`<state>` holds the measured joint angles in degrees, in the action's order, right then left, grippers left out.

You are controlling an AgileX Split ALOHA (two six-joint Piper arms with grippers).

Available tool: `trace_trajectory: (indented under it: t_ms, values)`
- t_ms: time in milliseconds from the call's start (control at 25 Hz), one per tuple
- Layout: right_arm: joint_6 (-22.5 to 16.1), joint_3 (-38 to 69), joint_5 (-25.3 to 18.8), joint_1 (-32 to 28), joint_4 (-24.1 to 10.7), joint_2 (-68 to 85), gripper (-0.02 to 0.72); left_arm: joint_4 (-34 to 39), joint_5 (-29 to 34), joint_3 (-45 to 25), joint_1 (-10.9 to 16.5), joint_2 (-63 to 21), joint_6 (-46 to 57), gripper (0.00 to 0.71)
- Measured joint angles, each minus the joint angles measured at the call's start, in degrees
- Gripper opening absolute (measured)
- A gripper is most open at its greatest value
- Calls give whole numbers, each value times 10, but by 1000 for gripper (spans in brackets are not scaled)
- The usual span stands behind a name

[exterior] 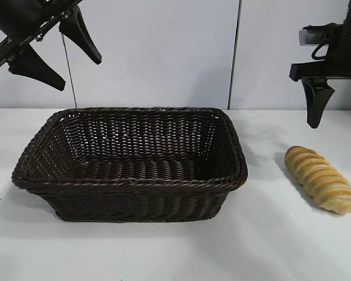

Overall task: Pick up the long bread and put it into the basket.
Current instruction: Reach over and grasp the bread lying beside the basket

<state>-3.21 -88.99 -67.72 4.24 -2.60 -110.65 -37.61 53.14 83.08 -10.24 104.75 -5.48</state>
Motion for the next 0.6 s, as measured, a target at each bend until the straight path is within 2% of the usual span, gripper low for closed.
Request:
trace_trajectory:
  t_ms: [600]
  values:
    - [0,0,6,0,-2,-98,527,0,0,0,0,0,0,508]
